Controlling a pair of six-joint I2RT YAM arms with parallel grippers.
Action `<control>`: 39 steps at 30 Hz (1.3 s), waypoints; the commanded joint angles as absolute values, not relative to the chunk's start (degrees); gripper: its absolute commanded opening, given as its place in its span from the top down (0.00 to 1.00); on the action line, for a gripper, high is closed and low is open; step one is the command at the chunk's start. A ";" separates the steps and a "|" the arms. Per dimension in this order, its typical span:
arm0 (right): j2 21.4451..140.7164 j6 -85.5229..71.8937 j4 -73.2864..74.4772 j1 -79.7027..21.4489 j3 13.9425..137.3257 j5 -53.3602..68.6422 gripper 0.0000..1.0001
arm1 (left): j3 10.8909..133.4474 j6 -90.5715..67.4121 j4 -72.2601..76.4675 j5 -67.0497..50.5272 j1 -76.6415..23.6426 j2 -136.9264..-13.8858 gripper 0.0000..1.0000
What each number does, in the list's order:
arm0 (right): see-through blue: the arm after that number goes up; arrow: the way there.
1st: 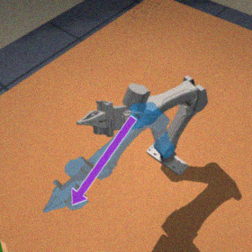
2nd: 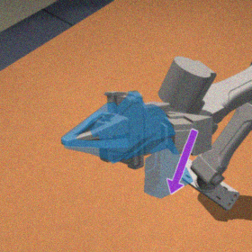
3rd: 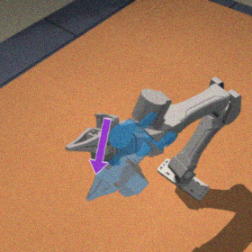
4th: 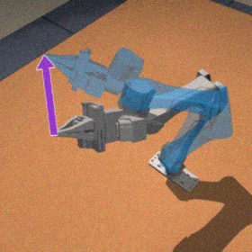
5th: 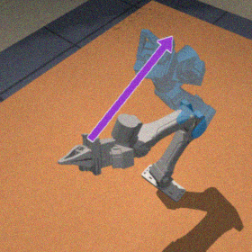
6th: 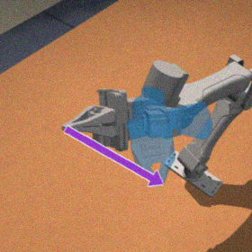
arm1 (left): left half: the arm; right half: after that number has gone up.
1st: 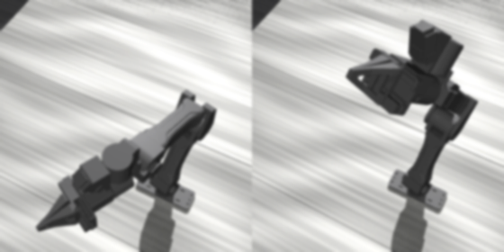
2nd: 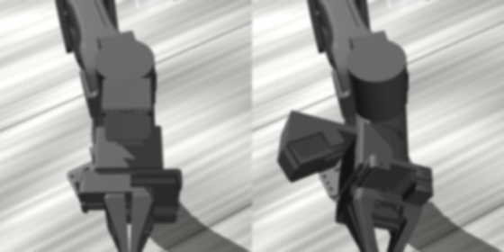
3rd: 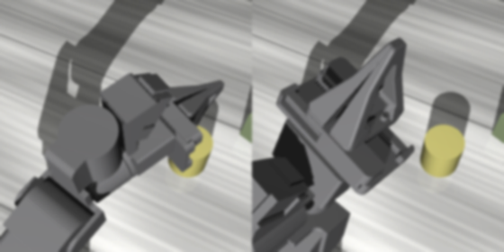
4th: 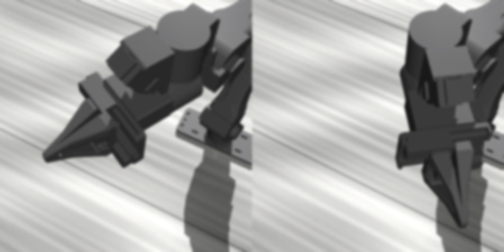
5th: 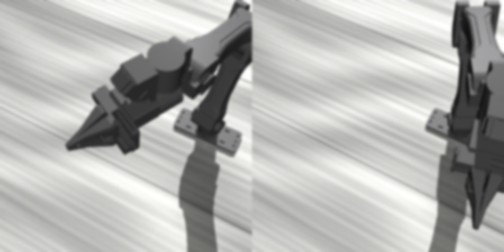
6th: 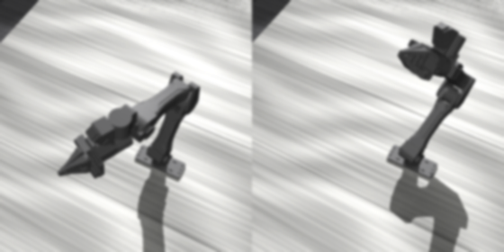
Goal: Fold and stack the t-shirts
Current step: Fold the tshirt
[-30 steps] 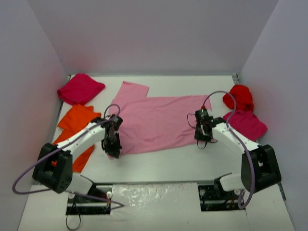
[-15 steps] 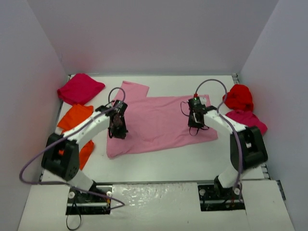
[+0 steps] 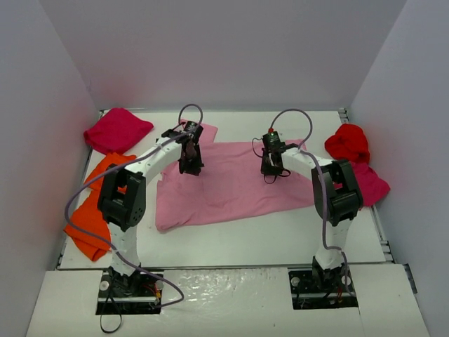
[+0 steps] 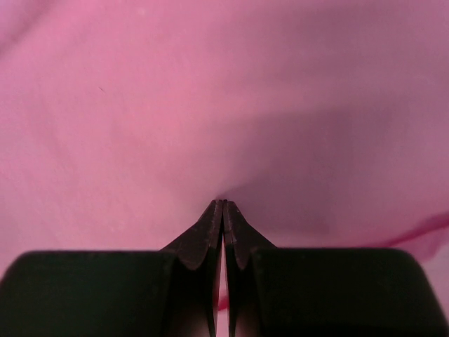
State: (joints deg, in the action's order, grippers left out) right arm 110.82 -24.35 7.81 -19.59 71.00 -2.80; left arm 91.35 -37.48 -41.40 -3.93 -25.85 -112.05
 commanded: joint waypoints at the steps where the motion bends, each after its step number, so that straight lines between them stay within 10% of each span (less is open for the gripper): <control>1: 113.63 -23.75 6.15 -19.52 76.90 -1.69 1.00 | 98.60 -36.21 -40.61 -4.82 -25.32 -114.69 1.00; 39: 119.10 -26.10 7.82 -21.43 64.57 4.19 1.00 | 87.78 -38.56 -50.16 -3.15 -22.47 -126.16 1.00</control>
State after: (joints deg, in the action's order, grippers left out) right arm 117.00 -28.20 -7.76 -18.10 72.20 8.41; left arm 93.42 -42.05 -40.19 -10.24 -22.06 -122.56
